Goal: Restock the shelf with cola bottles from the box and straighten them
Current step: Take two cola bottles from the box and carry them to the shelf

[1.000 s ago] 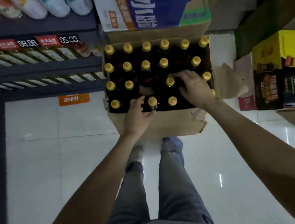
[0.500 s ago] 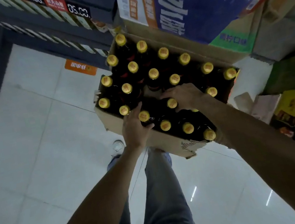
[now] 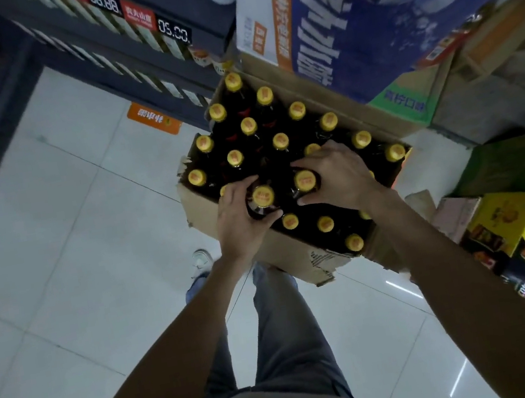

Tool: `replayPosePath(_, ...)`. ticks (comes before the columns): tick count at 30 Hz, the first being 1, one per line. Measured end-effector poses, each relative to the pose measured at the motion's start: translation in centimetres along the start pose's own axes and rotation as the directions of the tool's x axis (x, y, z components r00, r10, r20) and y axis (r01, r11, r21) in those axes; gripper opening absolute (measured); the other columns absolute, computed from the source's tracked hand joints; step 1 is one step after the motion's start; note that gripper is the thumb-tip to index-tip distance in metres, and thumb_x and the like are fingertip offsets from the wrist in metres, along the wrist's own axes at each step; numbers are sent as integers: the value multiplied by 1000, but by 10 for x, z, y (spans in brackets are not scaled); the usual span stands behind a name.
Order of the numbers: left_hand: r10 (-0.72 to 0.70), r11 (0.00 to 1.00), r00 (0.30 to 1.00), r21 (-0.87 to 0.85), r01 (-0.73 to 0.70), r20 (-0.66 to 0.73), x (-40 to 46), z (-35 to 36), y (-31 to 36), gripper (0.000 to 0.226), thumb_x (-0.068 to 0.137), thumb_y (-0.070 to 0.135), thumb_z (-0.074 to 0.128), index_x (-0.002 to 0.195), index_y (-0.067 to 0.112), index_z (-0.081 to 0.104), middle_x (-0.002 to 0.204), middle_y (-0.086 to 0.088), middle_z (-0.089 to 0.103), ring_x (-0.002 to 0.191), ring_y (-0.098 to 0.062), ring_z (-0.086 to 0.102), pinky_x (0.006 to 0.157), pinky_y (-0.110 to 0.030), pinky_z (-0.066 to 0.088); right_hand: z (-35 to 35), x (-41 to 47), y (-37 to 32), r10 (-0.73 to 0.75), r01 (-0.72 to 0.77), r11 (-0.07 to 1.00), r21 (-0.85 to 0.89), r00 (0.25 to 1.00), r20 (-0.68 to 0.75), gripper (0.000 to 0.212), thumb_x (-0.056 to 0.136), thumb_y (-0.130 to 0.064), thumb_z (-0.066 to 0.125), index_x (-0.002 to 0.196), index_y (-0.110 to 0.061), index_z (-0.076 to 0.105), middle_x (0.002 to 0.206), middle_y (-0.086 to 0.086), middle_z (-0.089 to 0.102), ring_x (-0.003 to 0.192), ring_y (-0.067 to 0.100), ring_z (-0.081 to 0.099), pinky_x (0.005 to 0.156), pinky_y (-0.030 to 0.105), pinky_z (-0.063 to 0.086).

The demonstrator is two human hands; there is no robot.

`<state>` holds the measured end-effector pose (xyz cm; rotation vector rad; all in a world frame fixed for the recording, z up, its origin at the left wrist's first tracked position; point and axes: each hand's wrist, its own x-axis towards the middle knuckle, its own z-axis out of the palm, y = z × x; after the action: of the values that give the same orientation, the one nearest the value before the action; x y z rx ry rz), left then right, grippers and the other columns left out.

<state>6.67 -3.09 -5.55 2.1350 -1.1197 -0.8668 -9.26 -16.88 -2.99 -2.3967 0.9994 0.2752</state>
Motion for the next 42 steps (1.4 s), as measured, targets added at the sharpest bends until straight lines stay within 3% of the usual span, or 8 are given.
replayPosePath(4, -9, 974, 995, -226, 32, 103, -6, -2, 5, 71, 67, 21, 83, 128, 20, 47, 124, 5, 48, 115, -8, 50, 96, -39, 48, 0, -30, -12, 186, -85, 905, 416, 960, -211, 61, 70, -42, 79, 122, -19, 57, 117, 7, 57, 110, 22, 53, 90, 30, 41)
replayPosePath(8, -69, 919, 997, -386, 80, 41, -16, -13, 14, 68, 72, 17, 80, 130, 15, 44, 117, 2, 60, 109, -8, 58, 95, -34, 50, -7, -44, -31, 543, 25, 417, 908, 794, -272, 48, 74, -41, 75, 115, -30, 53, 125, 11, 55, 119, 19, 53, 102, 40, 43)
replayPosePath(13, -193, 785, 972, -615, 71, -133, -38, -67, 28, 64, 66, 32, 81, 122, 17, 54, 110, 6, 66, 105, -4, 62, 89, -16, 47, -33, -56, -61, 653, 145, 295, 944, 691, -310, 66, 79, -48, 70, 130, -10, 50, 132, 11, 55, 127, 24, 48, 109, 51, 35)
replayPosePath(19, -294, 643, 912, -765, -33, -286, -57, -145, 9, 50, 65, 50, 74, 98, 16, 57, 83, 18, 65, 83, 3, 58, 77, -14, 46, -74, -33, -130, 573, 154, 119, 981, 796, -194, 40, 88, -38, 55, 124, -22, 52, 114, -6, 63, 108, 12, 61, 89, 31, 51)
replayPosePath(27, -451, 529, 825, -846, -60, -341, -96, -286, -79, 80, 63, 59, 76, 121, 10, 52, 117, -22, 58, 115, -49, 52, 101, -62, 39, -45, 46, -311, 285, -13, 289, 957, 956, -73, 24, 77, -49, 50, 93, -33, 54, 96, -1, 59, 93, 19, 58, 79, 35, 46)
replayPosePath(31, -499, 557, 782, -830, -41, -374, -129, -375, -159, 73, 67, 47, 65, 125, 4, 51, 120, -24, 61, 111, -44, 57, 99, -54, 45, -11, 89, -441, 131, -45, 330, 943, 991, 1, 46, 75, -61, 53, 108, -29, 58, 105, -1, 63, 98, 19, 62, 85, 36, 51)
replayPosePath(35, -494, 645, 750, -764, -23, -439, -169, -478, -235, 45, 65, 36, 68, 107, 26, 54, 102, 2, 65, 88, -4, 64, 81, -17, 50, 20, 121, -589, -124, 33, 370, 928, 992, 15, 37, 85, -28, 65, 118, -21, 49, 94, -8, 61, 77, 2, 63, 61, 16, 50)
replayPosePath(42, -423, 784, 671, -617, -66, -608, -244, -653, -337, 70, 66, 6, 82, 113, 31, 38, 112, 6, 55, 92, 13, 57, 82, -6, 43, 53, 165, -836, -545, 356, 542, 761, 838, -3, 91, 57, -22, 89, 128, -32, 34, 114, -20, 51, 110, 8, 53, 97, 27, 41)
